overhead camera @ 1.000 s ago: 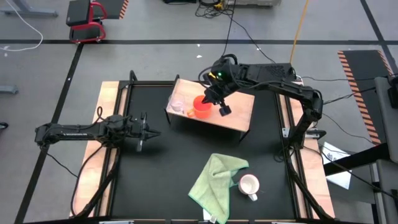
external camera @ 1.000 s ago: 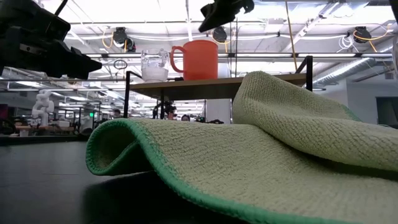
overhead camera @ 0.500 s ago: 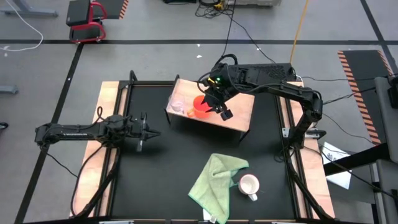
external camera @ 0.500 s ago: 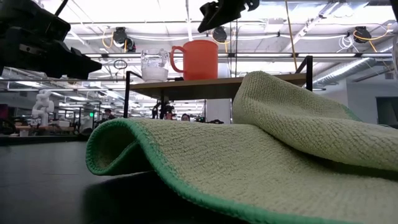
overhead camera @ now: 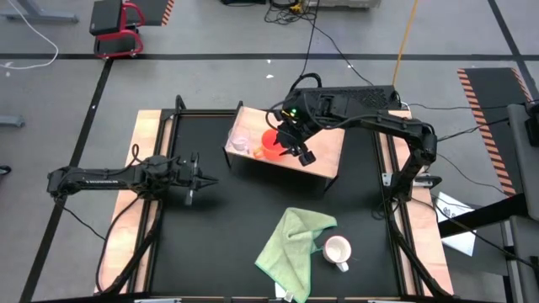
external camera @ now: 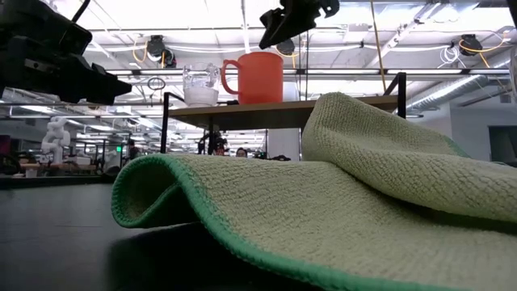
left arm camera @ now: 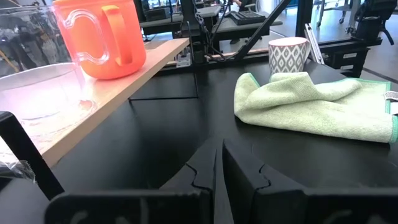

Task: Stack small to large cups/mugs on shelf
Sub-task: Adjust the orange mug to the middle bottom part of the shelf

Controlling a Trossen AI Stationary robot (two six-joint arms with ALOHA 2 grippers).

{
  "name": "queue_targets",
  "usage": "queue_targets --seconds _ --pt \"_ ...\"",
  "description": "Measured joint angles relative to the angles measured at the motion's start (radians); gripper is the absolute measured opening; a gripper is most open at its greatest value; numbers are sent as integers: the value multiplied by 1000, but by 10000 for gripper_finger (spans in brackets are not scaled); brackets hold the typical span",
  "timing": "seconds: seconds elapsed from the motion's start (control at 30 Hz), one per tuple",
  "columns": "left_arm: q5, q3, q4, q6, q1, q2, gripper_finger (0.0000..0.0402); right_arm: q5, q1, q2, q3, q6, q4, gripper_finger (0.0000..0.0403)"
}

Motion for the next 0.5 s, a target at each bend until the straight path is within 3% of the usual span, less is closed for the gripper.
queue_targets --seconds 0.5 --pt "0 0 0 0 0 0 31 3 3 0 -32 48 56 165"
